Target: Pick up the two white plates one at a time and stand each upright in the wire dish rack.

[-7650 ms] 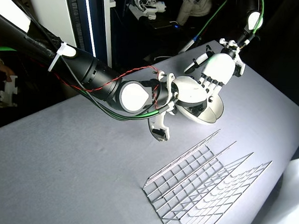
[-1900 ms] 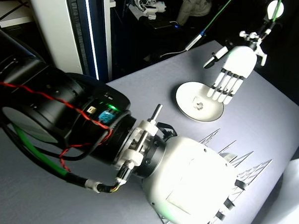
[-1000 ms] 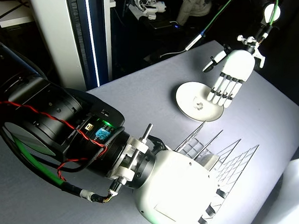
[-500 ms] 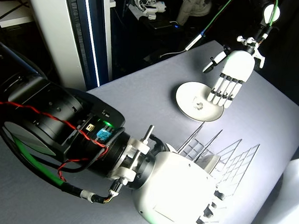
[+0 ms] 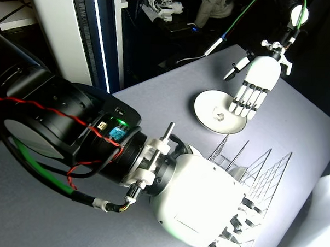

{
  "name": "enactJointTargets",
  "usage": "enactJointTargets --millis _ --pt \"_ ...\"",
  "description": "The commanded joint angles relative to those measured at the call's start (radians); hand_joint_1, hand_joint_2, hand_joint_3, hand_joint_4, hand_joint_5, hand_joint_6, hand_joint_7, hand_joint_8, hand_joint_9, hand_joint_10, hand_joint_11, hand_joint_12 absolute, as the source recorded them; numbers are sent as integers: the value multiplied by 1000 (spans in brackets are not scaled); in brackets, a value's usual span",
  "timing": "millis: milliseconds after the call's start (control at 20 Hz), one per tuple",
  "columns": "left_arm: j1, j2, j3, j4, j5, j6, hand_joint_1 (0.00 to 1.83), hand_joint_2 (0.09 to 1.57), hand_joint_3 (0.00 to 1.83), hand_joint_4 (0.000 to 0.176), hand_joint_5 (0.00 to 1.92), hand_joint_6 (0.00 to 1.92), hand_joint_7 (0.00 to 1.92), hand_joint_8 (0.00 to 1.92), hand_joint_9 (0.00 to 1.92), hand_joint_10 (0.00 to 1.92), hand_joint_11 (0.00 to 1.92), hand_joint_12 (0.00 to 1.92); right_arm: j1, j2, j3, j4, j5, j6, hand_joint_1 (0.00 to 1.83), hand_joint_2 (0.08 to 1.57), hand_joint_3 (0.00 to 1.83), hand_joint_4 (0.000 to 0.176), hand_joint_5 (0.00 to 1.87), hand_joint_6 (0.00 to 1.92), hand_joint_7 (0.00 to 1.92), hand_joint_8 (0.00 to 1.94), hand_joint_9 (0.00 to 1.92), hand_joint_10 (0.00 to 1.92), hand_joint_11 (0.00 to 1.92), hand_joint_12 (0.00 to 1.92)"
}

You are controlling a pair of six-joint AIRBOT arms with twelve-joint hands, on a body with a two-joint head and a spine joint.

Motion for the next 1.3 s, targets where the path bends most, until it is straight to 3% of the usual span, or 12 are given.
enactJointTargets --millis 0,350,600,650,700,750,900,1050,1250 --pt "-3 0 5 -44 -10 0 0 1174 0 0 47 1 17 0 0 0 0 0 18 6 -2 6 126 7 1140 1079 0 0 560 0 547 0 486 0 0 1060" --pt "-4 0 5 -44 -10 -1 0 1175 0 0 60 4 33 6 9 3 4 2 60 13 -25 -6 137 7 1138 1084 2 0 541 0 545 3 498 3 4 1135" --pt "15 -1 4 -44 -12 -1 0 1176 0 0 54 6 28 4 5 2 0 0 76 12 -58 -200 220 8 1101 1091 1 0 510 0 518 0 476 0 0 1081" --pt "20 -2 4 -44 -13 -1 0 1172 0 0 49 3 30 4 6 2 0 0 76 12 -68 -233 235 8 1105 1090 1 0 494 0 497 0 462 0 0 1058" --pt "27 -3 4 -45 -14 -1 0 1177 0 0 62 7 42 8 19 7 14 6 73 12 -78 -281 261 8 1088 1116 8 0 406 0 338 0 319 0 0 875" --pt "34 -5 4 -45 -18 -8 0 1182 2 0 60 5 39 6 12 3 5 3 66 12 -88 -347 300 8 1087 1121 7 0 382 1 300 0 276 2 0 782" --pt "62 -8 2 -53 -22 -17 0 1183 2 0 66 7 41 6 15 6 10 5 51 12 -115 -470 374 8 1209 1069 0 0 371 0 292 0 253 0 0 703" --pt "108 -12 3 -95 -36 -31 0 1179 0 0 46 0 21 0 0 0 0 0 24 13 -148 -619 471 7 1368 1017 0 0 200 0 170 0 191 1 0 614" --pt "159 -24 15 -128 -63 -70 0 1176 0 0 59 5 24 2 5 2 3 1 -8 33 -207 -702 507 -2 1562 1018 0 0 100 0 65 0 74 0 0 463"
